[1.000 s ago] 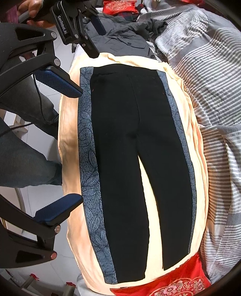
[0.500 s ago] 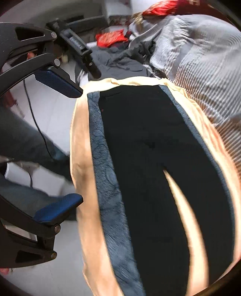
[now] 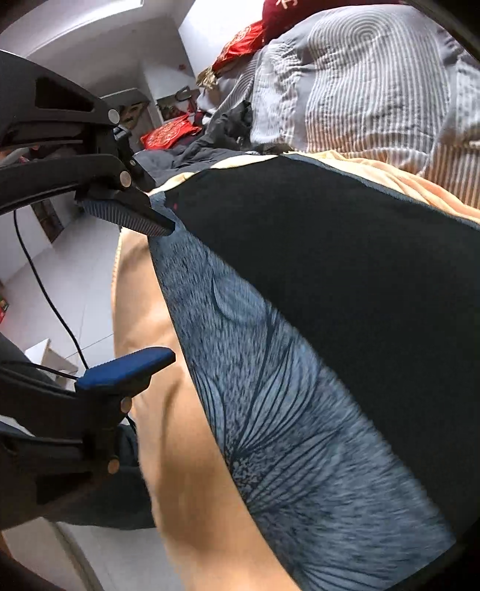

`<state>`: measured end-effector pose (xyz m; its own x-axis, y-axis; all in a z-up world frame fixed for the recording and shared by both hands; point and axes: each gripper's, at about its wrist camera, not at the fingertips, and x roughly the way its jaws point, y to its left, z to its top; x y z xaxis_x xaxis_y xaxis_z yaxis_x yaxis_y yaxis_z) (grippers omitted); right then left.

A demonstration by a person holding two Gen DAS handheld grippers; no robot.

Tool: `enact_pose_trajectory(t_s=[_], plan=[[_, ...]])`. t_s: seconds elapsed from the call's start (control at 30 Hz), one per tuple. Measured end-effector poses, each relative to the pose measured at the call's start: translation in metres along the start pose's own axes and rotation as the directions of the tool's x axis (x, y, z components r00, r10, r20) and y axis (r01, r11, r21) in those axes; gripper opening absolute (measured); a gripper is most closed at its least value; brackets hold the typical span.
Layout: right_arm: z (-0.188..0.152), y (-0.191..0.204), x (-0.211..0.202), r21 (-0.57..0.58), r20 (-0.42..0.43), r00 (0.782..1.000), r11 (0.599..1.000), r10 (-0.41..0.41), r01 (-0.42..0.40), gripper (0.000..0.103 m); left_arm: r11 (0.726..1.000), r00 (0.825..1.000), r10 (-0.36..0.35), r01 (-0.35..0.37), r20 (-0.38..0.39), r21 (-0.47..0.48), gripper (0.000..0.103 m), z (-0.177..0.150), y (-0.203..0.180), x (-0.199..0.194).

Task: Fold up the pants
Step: 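Grasp the trouser waistband edge with both grippers, one at each end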

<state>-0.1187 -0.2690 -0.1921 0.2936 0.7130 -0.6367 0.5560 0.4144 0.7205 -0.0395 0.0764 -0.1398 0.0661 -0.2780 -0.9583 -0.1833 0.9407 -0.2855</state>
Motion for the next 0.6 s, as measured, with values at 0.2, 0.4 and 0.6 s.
enact_pose_trajectory(t_s=[0.2,0.4,0.6], plan=[[-0.001,-0.019,0.015,0.034,0.069,0.985,0.987,0.156,-0.159,0.067,0.999,0.999,-0.047,0.047,-0.022,-0.011,0.085,-0.011,0.020,0.012],[0.012,-0.009,0.032,0.081,0.086,0.959,0.958,0.269,-0.276,0.008,0.993,0.994,-0.107,0.106,-0.035,-0.044,0.085,-0.016,0.033,0.021],[0.013,0.032,0.000,0.009,0.077,0.932,0.934,0.355,-0.357,0.008,0.962,0.968,-0.250,0.249,0.006,-0.110,0.085,-0.012,0.038,0.014]])
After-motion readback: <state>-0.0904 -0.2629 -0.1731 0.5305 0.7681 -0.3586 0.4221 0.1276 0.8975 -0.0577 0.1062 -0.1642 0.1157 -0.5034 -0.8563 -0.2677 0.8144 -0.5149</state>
